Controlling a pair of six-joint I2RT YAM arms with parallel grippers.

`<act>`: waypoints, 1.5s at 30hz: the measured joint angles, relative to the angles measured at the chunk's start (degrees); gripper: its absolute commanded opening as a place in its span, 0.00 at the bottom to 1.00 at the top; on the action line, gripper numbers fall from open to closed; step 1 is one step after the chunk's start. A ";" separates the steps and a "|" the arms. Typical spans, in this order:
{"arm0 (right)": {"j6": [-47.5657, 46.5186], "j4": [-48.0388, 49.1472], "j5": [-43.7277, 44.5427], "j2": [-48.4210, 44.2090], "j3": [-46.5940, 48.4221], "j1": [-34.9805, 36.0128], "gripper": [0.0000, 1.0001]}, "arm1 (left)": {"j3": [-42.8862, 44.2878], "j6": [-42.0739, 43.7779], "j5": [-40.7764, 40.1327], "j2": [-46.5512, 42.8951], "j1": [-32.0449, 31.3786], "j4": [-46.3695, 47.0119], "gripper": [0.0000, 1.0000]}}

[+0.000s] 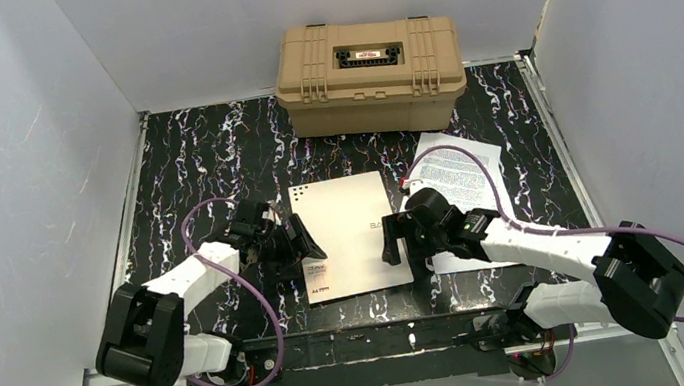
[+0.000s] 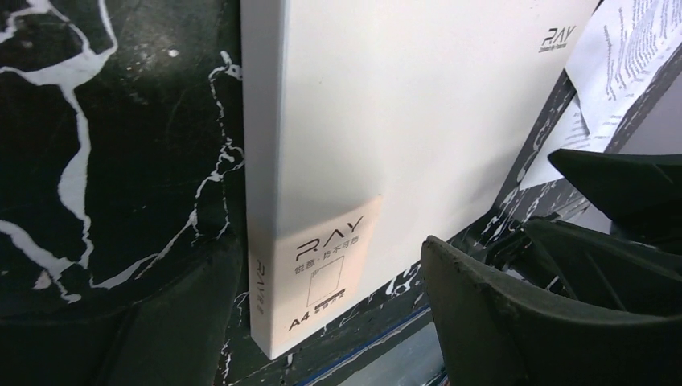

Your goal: Put the files into the folder

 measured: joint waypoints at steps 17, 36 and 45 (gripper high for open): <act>3.65 9.38 -6.71 5.07 -2.69 -1.86 0.99 | 0.02 -0.57 2.10 1.79 0.33 2.78 0.81; 8.11 12.28 -7.98 -4.33 -7.34 -2.69 0.99 | 0.07 -1.40 3.34 2.03 0.68 3.54 0.92; 11.72 14.23 -7.91 -11.13 -10.40 -3.10 0.99 | -1.77 -2.73 5.18 1.03 1.33 7.19 0.98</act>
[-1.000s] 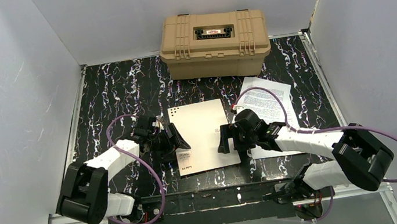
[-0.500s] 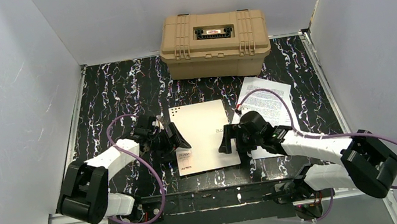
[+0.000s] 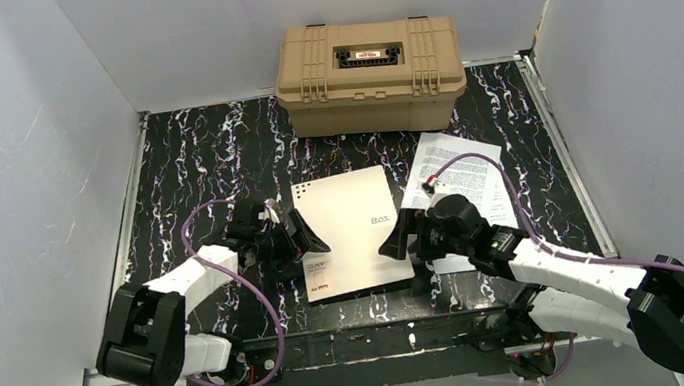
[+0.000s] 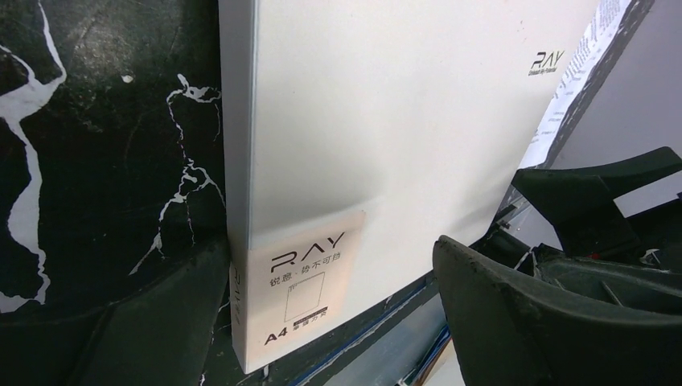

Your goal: Put the files into the folder

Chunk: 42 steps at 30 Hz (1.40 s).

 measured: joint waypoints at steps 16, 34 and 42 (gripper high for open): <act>8.85 12.44 0.42 -7.61 -8.44 -0.74 0.99 | -3.69 -1.66 2.10 -2.23 1.86 6.47 0.98; 16.61 31.91 -2.19 -10.73 -10.10 -0.72 0.98 | -5.60 -1.88 1.36 -5.11 2.32 7.78 0.98; 18.73 33.48 -4.61 -6.82 -10.10 0.09 0.98 | -6.71 -4.46 5.35 -8.70 1.70 12.11 0.98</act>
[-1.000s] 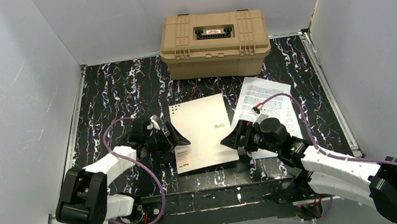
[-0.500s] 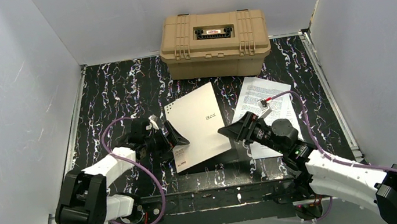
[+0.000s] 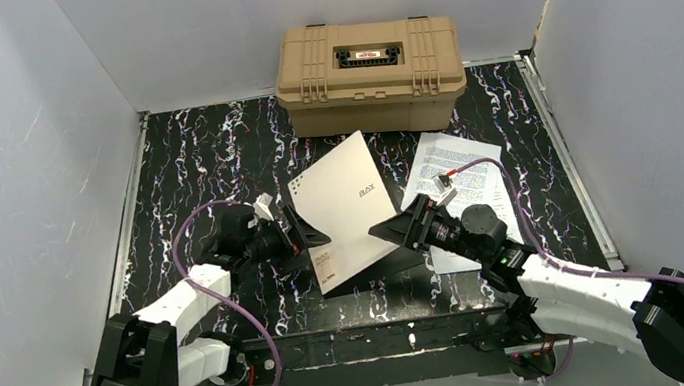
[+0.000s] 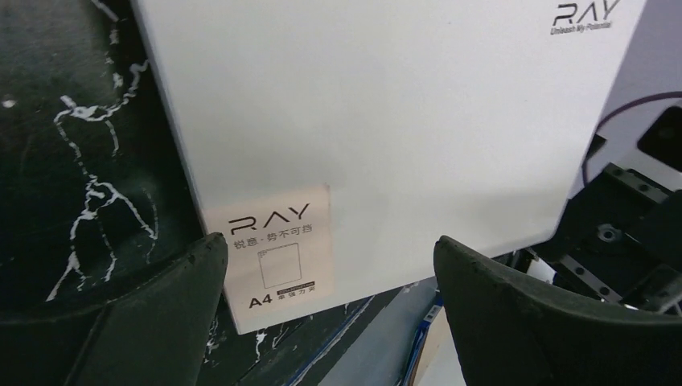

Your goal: Put the files into the folder

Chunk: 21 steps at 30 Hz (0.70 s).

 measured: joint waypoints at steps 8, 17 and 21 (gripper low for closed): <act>0.35 0.59 -0.96 0.76 0.00 0.04 0.87 | 0.00 -1.09 2.21 -0.98 0.00 3.37 0.98; -2.75 -5.35 0.33 -0.11 1.05 0.04 0.60 | 0.00 -1.11 2.40 -0.98 0.00 3.37 0.98; -4.63 -8.35 1.11 -1.16 2.16 0.04 0.50 | 0.00 -1.11 2.40 -0.98 0.00 3.37 0.98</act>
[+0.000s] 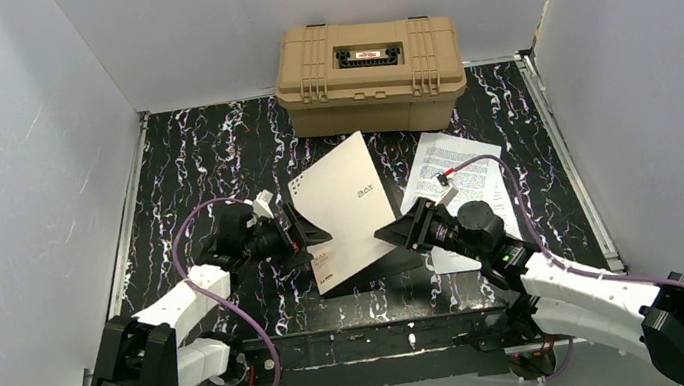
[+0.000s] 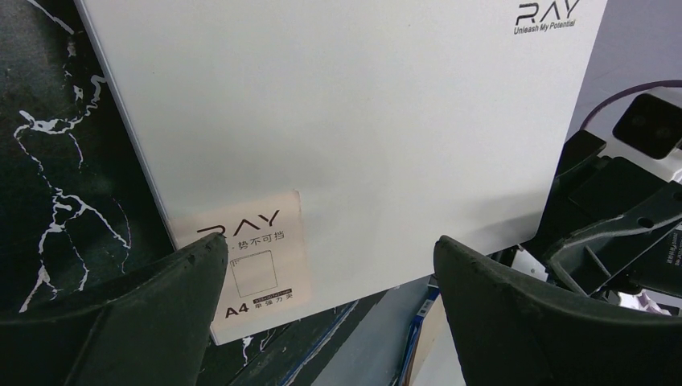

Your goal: Put the files into the folder

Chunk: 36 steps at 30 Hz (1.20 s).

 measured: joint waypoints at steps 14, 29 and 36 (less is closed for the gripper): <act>-9.14 -14.80 2.67 -1.29 7.34 0.04 0.01 | 1.16 0.02 0.37 -0.31 0.20 -2.69 0.98; -20.92 -33.07 8.09 7.76 26.05 5.20 0.01 | 25.05 9.01 -6.99 -2.89 0.31 -30.49 0.98; -25.22 -42.75 16.63 14.34 37.88 13.22 0.01 | 38.62 11.10 -9.90 -0.26 0.31 -39.89 0.98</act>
